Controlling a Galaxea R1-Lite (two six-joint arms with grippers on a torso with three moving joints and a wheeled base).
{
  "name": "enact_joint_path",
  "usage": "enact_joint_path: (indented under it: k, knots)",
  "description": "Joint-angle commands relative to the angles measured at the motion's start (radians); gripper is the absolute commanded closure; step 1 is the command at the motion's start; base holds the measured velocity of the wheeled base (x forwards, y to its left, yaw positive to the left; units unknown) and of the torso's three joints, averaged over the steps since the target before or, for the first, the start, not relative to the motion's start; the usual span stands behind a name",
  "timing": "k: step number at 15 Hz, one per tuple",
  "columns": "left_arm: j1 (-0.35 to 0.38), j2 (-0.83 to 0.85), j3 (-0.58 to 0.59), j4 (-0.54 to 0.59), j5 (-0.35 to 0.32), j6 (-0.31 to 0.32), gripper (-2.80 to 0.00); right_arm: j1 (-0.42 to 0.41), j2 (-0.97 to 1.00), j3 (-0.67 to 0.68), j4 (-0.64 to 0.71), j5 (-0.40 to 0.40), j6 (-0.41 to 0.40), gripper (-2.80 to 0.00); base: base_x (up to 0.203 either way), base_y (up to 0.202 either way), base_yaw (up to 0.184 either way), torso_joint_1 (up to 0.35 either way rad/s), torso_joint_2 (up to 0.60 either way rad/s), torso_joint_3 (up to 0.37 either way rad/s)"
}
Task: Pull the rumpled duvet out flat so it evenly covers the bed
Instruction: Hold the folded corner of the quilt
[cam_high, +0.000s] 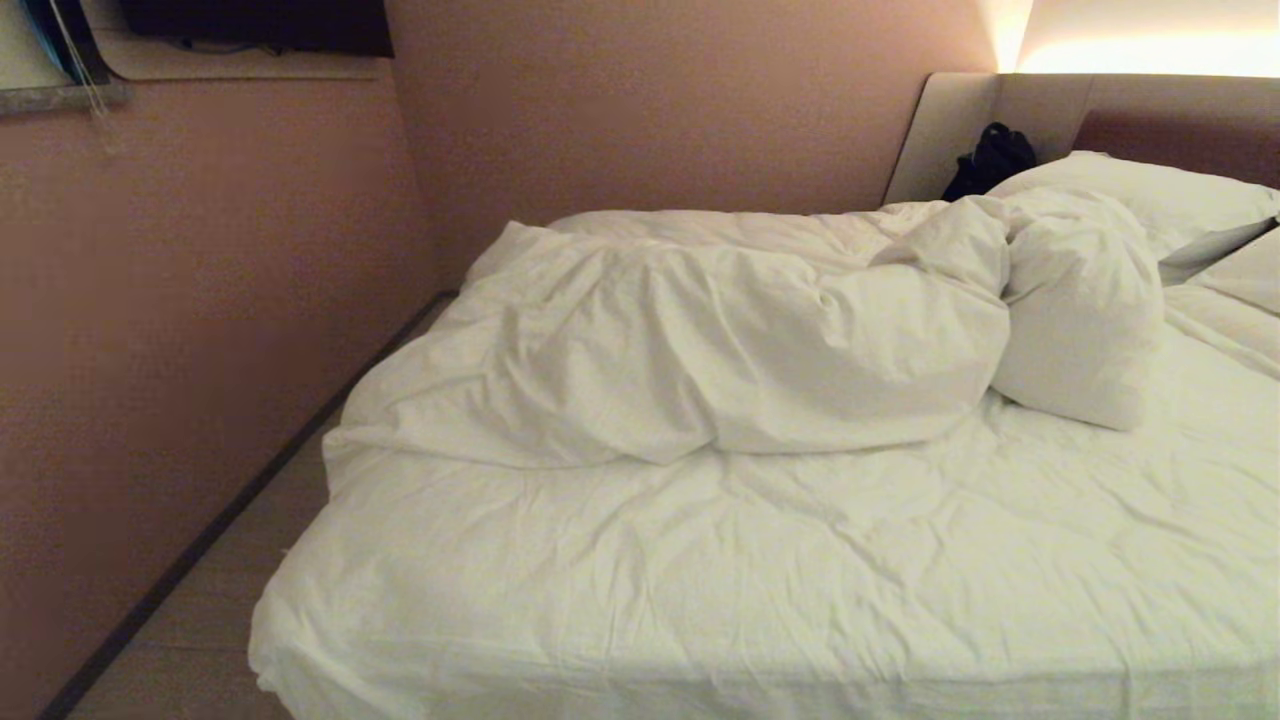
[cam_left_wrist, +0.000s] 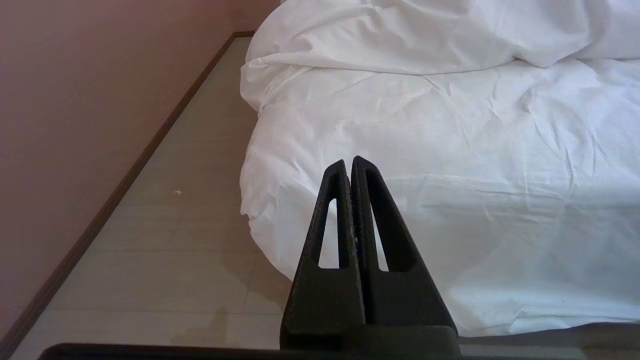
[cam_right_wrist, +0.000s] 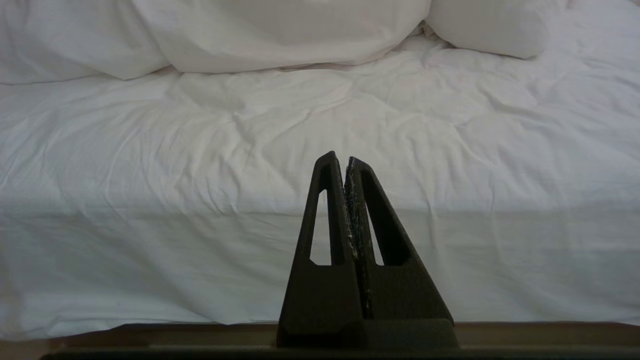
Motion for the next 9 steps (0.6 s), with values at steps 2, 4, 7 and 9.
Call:
enact_joint_path:
  k: [2, 4, 7, 9]
  knots:
    - [0.000, 0.000, 0.000, 0.000, 0.001, 0.002, 0.00, 0.000, 0.001, 0.000, 0.000, 0.000, 0.000, 0.00, 0.000, 0.000, 0.000, 0.000, 0.00, 0.000]
    - [0.000, 0.000, 0.000, 0.000, 0.006, -0.001, 0.00, -0.001, 0.001, 0.000, 0.000, 0.000, 0.000, 0.00, 0.000, 0.000, 0.000, 0.000, 0.00, 0.000]
    - [0.000, 0.000, -0.008, 0.014, 0.008, 0.001, 0.00, 0.000, 0.001, 0.000, 0.000, 0.000, 0.000, 0.00, 0.000, 0.000, 0.000, 0.000, 0.00, 0.000]
    - [0.000, 0.008, -0.048, 0.016, 0.005, 0.001, 0.00, 0.000, 0.001, 0.000, 0.000, 0.000, -0.001, 0.00, 0.000, 0.000, 0.000, 0.000, 0.00, 0.000]
